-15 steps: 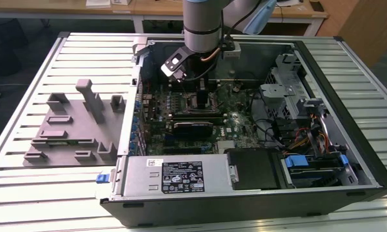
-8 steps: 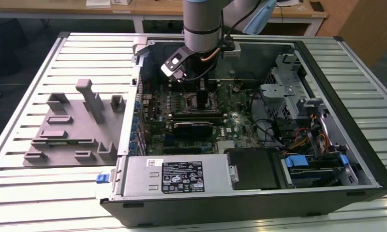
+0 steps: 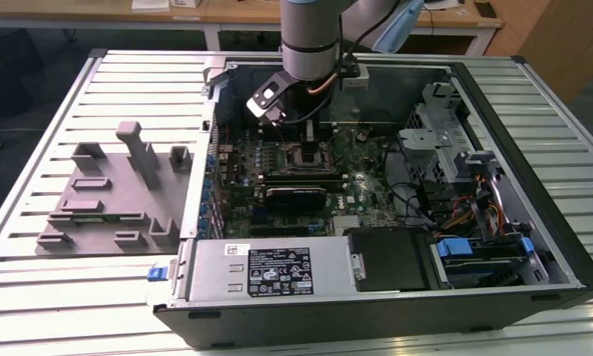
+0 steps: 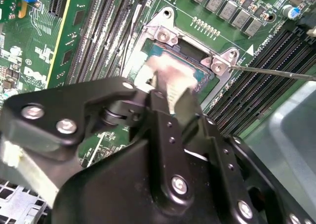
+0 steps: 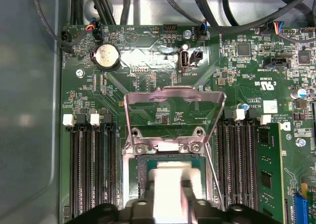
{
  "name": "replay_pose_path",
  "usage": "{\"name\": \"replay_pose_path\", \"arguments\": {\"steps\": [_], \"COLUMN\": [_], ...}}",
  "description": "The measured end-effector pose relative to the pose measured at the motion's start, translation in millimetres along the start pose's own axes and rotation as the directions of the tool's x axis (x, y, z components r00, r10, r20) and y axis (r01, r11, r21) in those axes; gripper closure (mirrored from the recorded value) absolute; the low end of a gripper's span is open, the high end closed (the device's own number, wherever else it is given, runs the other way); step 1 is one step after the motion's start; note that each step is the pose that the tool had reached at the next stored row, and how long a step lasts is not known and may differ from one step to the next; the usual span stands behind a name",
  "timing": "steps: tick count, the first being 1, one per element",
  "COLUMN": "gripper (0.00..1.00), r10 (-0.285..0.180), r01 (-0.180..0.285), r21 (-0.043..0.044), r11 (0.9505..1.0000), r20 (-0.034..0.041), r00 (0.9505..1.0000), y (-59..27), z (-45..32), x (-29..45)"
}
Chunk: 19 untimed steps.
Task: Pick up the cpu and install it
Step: 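Place the cpu into insertion slot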
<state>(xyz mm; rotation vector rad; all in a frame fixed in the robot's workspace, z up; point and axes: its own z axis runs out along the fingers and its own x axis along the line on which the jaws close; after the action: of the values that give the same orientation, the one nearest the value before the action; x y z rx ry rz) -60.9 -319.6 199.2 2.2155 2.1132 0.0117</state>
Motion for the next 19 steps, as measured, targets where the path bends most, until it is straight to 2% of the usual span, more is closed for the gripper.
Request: {"name": "replay_pose_path", "arguments": {"steps": [2, 3, 5, 13, 14, 18, 19], "gripper": [0.76, 0.76, 0.87, 0.89, 0.89, 0.89, 0.89], "r10": [0.0, 0.0, 0.0, 0.0, 0.0, 0.002, 0.002], "r01": [0.0, 0.0, 0.0, 0.0, 0.0, -0.002, -0.002], "r21": [0.0, -0.0001, -0.0002, 0.0001, 0.0004, 0.0013, 0.0014], "r11": [1.0, 1.0, 1.0, 1.0, 1.0, 1.0, 1.0], "r20": [0.0, 0.0, -0.0002, -0.0012, -0.0046, -0.0263, -0.0289], "r00": [1.0, 1.0, 1.0, 1.0, 1.0, 0.9997, 0.9996], "y": [0.0, 0.0, 0.0, 0.0, 0.0, 0.0, 0.0], "z": [0.0, 0.0, 0.0, -0.3, -0.3, -0.2, -0.2], "x": [0.0, 0.0, 0.0, -0.1, -0.1, 0.0, 0.0]}}
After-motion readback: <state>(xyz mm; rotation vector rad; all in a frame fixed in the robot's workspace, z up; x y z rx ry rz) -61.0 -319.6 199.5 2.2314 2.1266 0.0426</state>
